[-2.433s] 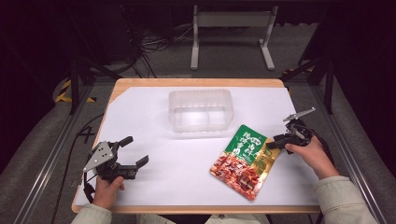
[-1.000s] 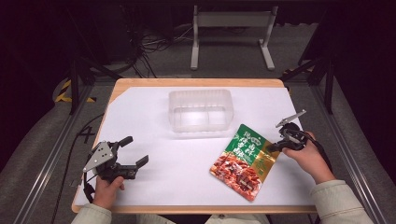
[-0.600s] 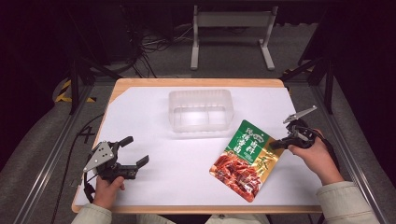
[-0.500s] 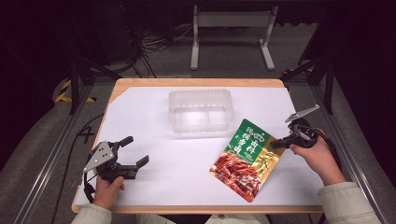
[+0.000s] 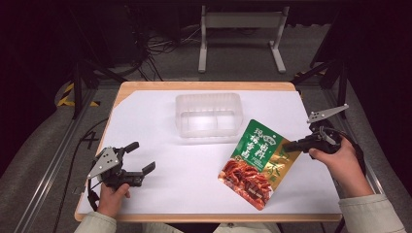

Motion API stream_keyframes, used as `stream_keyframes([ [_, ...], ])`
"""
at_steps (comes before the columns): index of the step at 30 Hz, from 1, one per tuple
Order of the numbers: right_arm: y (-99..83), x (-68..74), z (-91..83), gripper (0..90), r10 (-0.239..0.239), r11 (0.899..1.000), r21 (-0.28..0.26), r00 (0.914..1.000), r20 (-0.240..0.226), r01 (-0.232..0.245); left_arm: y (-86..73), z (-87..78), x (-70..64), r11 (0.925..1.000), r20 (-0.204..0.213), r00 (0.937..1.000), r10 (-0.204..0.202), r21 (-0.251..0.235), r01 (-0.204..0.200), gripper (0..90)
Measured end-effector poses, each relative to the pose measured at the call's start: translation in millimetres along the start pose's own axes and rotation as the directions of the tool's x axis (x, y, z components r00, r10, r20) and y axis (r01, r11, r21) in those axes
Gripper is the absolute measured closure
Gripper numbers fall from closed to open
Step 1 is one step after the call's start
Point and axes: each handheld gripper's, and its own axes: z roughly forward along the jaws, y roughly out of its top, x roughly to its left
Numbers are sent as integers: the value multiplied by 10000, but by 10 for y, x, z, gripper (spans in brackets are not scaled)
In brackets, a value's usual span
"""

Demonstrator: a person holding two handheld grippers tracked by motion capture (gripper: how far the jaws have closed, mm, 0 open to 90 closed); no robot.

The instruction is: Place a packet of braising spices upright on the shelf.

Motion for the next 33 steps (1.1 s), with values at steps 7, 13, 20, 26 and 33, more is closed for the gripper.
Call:
stream_keyframes([
  [7,49,187,-108,900,-449,9973,-619,9964,-719,405,-1,14,-17,10000,47,10000,3,76,-3,72],
  [13,100,292,-176,900,-692,9927,-1064,9909,-1150,570,1,9,-12,10000,64,10000,27,83,-27,72],
  [20,201,393,-258,900,-1105,9860,-1394,9843,-1375,912,1,9,-9,10000,63,10000,47,76,-48,72],
  [26,290,377,-343,900,-1153,9823,-1605,9869,-1132,964,1,12,-13,9999,66,10000,69,88,-69,72],
  [33,355,295,-444,900,-998,9747,-2115,9874,-1227,722,1,8,-8,10000,52,10000,56,68,-57,72],
])
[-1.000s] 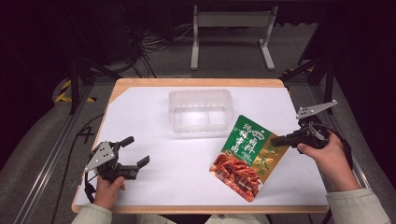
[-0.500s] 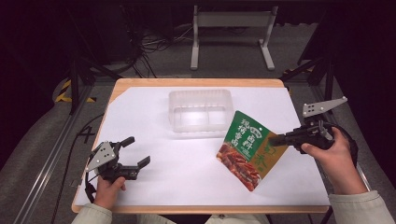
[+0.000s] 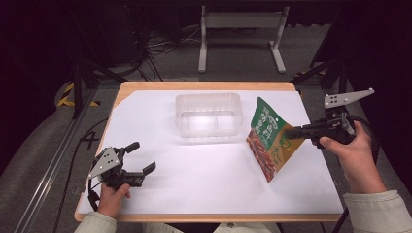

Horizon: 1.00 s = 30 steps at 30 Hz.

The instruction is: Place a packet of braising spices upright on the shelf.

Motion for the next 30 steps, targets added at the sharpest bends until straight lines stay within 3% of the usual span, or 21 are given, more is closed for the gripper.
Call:
stream_keyframes([
  [15,288,3,12,900,-249,9980,-582,9994,-259,234,-2,-17,-1,10000,-37,10000,-50,-54,50,72],
  [30,741,-19,101,900,-672,9939,-897,9974,-257,647,-21,-123,-5,10000,-272,9996,-46,-52,44,71],
])
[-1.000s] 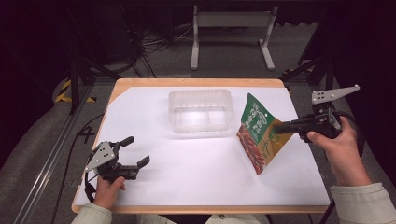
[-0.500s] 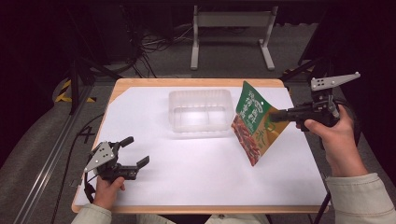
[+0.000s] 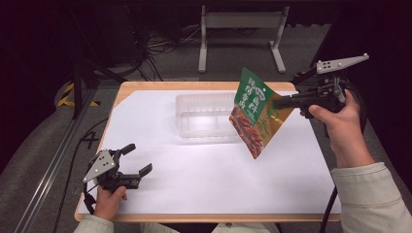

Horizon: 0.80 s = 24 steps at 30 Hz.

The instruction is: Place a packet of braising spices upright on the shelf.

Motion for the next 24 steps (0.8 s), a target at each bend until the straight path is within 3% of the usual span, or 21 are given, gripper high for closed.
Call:
stream_keyframes([
  [10,305,-44,193,900,-275,9996,10,9996,-30,275,-3,-10,4,10000,-23,10000,-29,-90,28,71],
  [24,579,-158,474,900,-446,9990,4,9990,11,446,7,14,17,9999,50,10000,5,-122,-4,71],
])
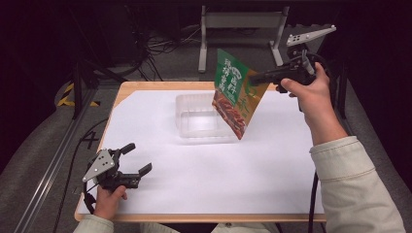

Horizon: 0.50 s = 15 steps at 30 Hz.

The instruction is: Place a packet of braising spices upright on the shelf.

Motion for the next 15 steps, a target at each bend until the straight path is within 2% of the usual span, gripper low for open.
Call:
stream_keyframes([
  [15,225,-106,359,900,-144,9998,-139,9998,98,145,7,13,9,10000,65,10000,11,-43,-11,71],
])
